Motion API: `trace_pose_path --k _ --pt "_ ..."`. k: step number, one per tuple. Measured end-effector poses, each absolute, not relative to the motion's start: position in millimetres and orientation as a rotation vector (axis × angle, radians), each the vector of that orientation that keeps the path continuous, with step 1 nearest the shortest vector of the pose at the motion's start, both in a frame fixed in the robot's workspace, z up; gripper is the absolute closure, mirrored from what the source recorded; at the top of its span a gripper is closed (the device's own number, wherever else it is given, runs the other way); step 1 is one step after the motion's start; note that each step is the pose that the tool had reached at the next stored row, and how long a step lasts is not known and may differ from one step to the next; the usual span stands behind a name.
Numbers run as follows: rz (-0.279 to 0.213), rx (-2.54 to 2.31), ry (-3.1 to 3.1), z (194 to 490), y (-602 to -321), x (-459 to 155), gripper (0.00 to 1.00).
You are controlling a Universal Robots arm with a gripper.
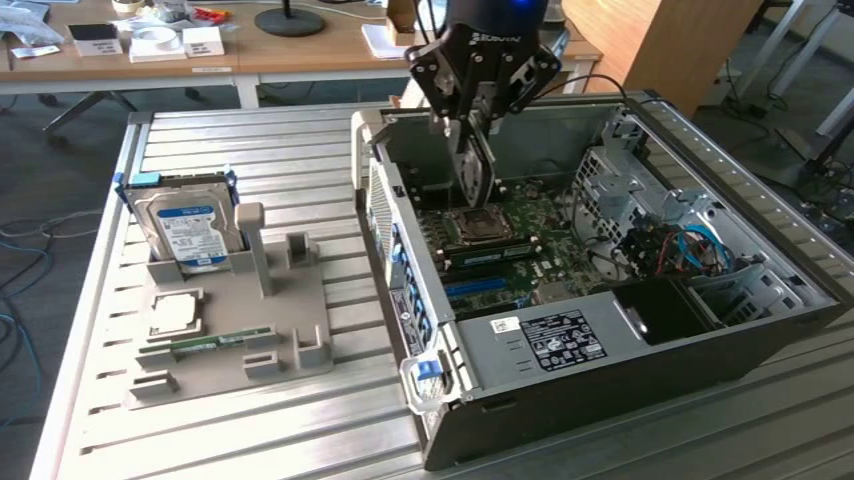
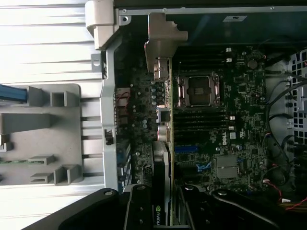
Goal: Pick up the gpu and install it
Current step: 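Pick up the gpu and move the gpu toward the slot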
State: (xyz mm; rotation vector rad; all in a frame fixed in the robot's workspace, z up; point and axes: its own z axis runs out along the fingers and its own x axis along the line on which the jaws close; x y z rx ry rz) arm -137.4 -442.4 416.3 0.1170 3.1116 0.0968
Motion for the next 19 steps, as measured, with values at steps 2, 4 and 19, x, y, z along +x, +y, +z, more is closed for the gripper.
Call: trace_pose_path --k 2,4,19 --pt "0.097 0.117 3.112 416 -442 -132 0.73" --pt "0.097 0.117 3.112 416 -442 -127 0.73" --pt "0.097 0.117 3.112 416 -442 -91 0.73"
